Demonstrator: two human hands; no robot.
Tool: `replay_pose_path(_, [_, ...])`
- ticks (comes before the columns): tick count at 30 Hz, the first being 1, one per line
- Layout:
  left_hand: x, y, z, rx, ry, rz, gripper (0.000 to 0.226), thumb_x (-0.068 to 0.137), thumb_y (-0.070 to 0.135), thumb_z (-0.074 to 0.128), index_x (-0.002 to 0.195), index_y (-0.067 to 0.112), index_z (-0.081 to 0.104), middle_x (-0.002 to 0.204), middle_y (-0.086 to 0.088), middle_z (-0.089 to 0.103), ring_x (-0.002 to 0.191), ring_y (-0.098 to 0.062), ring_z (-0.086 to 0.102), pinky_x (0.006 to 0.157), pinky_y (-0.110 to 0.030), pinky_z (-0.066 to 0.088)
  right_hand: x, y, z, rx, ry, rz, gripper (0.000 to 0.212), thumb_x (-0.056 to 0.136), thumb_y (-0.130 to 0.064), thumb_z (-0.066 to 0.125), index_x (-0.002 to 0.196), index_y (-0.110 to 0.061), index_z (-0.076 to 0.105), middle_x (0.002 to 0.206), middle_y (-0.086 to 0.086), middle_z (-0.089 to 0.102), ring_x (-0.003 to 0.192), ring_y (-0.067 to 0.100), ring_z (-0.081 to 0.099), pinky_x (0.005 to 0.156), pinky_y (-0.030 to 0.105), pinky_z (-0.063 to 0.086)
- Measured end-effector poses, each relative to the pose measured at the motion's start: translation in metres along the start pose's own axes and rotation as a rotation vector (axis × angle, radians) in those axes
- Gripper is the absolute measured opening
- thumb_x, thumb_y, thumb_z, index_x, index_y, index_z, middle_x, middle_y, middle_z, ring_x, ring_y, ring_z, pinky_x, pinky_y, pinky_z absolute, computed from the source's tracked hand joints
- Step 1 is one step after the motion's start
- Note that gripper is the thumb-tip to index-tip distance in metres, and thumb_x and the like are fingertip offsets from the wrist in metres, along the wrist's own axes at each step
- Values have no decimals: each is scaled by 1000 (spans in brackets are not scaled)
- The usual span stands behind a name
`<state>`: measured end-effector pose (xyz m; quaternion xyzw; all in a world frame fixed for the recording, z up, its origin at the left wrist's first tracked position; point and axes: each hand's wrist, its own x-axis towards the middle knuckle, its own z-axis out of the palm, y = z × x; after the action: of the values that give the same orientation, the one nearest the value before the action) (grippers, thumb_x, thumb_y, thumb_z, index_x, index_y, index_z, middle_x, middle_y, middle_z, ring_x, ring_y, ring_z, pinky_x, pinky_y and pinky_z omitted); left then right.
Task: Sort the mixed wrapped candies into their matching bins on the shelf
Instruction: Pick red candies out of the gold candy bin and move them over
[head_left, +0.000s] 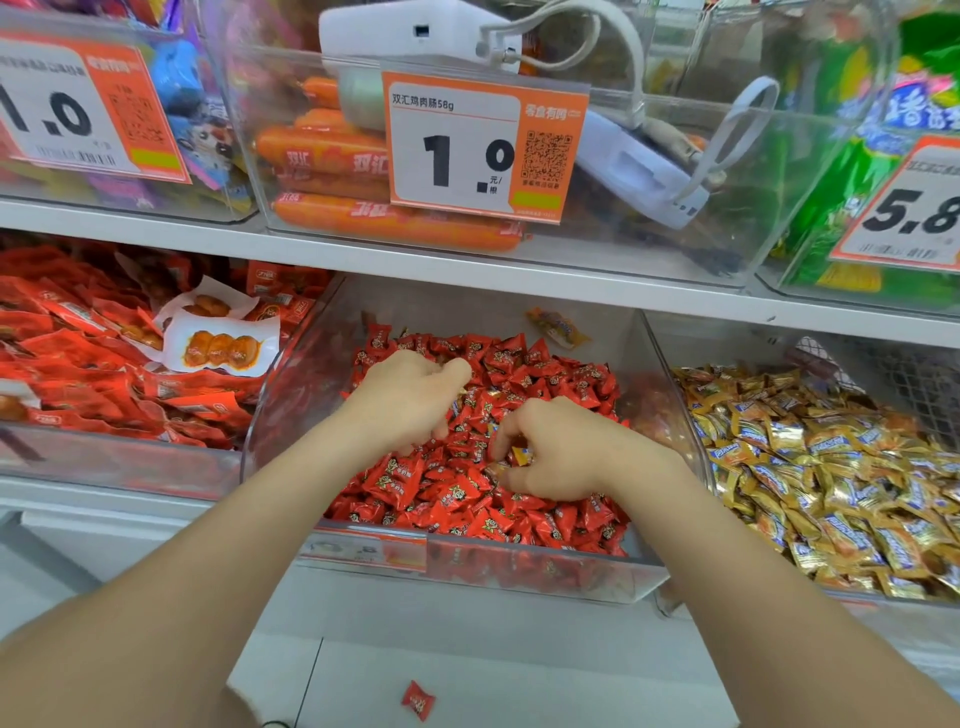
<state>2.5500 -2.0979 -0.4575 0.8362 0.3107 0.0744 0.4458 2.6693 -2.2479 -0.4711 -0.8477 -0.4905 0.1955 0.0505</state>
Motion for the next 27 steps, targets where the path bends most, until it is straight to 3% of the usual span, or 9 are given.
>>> replay_pose_path(3, [1,3,4,-24,-56,-3,35,99,33,53,85,10,76,68,-4,76,47,-14,51,45,-23,43,-2,-4,2,-32,-38,27,45,79,-48,82,120,-34,74,98,-9,60,98,19,61,86,41,59])
replay_pose_path(6, [5,-1,9,25,-97,43,25,99,24,57,88,17,78,72,-2,77,47,-12,53,44,-21,41,1,-9,5,-83,46,46,31,79,-46,82,106,-33,77,99,-6,64,101,21,62,81,41,60])
replay_pose_path(9, [10,-5,13,176,-73,149,26,100,23,56,85,18,78,78,4,78,57,-2,66,55,-20,47,-2,-7,0,-24,113,65,15,81,-38,77,93,-29,78,77,-7,64,82,19,63,70,36,57])
replay_pose_path(11, [14,-7,15,298,-65,193,24,101,23,52,86,22,72,81,4,74,73,-14,70,62,-30,51,-7,-2,-8,59,164,99,14,81,-36,72,78,-23,73,62,-7,60,67,18,61,64,35,55])
replay_pose_path(17, [20,-6,33,626,-7,262,47,103,58,50,79,21,68,74,3,67,72,-22,65,56,-30,39,-30,8,-24,143,412,186,40,96,-45,55,70,-14,54,66,4,61,67,27,60,61,36,43])
replay_pose_path(20, [26,-2,40,697,-14,291,21,103,42,55,106,36,75,109,2,73,94,-26,69,66,-32,42,-38,8,-23,158,543,151,47,99,-46,53,63,-15,50,56,5,54,58,28,56,57,34,40])
replay_pose_path(22, [30,-1,44,748,-63,283,33,102,31,55,131,41,67,134,-2,67,113,-31,67,76,-36,47,-41,9,-21,195,563,136,45,95,-40,54,62,-12,43,53,5,46,49,26,47,53,32,36])
replay_pose_path(25, [34,-2,52,877,-153,252,48,104,24,53,151,34,48,139,-8,62,120,-37,63,81,-44,50,-42,15,-18,176,589,142,39,90,-33,55,63,-7,44,52,5,43,47,25,42,49,38,45])
replay_pose_path(27, [36,-3,55,902,-166,219,49,105,29,58,152,28,42,134,-9,62,117,-37,65,75,-42,48,-45,15,-17,146,555,141,25,90,-27,56,75,-9,63,57,4,55,54,26,57,57,39,54])
